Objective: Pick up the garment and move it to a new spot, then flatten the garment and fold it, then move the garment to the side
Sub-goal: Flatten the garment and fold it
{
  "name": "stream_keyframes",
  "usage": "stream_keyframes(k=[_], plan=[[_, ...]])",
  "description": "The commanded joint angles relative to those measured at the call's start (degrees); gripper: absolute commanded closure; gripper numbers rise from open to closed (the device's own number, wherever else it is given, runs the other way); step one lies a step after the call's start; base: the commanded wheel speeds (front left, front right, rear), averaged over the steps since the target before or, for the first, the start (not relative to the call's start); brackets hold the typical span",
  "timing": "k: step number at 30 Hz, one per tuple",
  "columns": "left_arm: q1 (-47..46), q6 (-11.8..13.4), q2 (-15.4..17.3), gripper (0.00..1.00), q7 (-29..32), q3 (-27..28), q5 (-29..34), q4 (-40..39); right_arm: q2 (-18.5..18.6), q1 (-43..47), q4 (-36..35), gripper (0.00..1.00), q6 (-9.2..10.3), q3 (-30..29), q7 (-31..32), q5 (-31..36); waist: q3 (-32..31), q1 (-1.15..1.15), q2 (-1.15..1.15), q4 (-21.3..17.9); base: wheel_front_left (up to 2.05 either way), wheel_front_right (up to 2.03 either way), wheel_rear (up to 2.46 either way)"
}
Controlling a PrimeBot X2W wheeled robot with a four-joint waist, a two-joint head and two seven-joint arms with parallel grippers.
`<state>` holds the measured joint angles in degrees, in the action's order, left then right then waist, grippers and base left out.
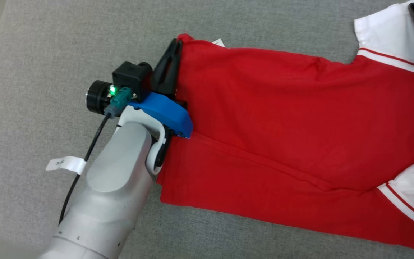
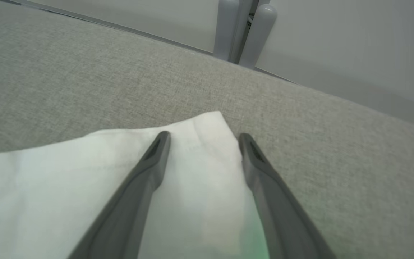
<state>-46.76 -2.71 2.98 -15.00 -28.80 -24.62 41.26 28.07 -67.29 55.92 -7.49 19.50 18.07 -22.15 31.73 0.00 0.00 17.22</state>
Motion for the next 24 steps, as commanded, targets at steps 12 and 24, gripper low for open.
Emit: stream_keyframes(k=[12,24], plan=[[0.85,3.72,0.17,1.00,-0.24,-0.89,-2.30,-2.91,-0.50,-2.28,2.23,1.00,0.02,-4.28,-18.28,1.65,-0.42,0.00,0.00,-2.08,0.00,0.00,0.00],[7.69,3.23,3.46,1.00,-0.25,7.96,1.70,-3.49,-4.56,11.75,-5.23,1.00,0.01,-4.72,-31.45,-10.20,-9.94,0.00,0.00,-10.19,0.00,0.00,0.00]])
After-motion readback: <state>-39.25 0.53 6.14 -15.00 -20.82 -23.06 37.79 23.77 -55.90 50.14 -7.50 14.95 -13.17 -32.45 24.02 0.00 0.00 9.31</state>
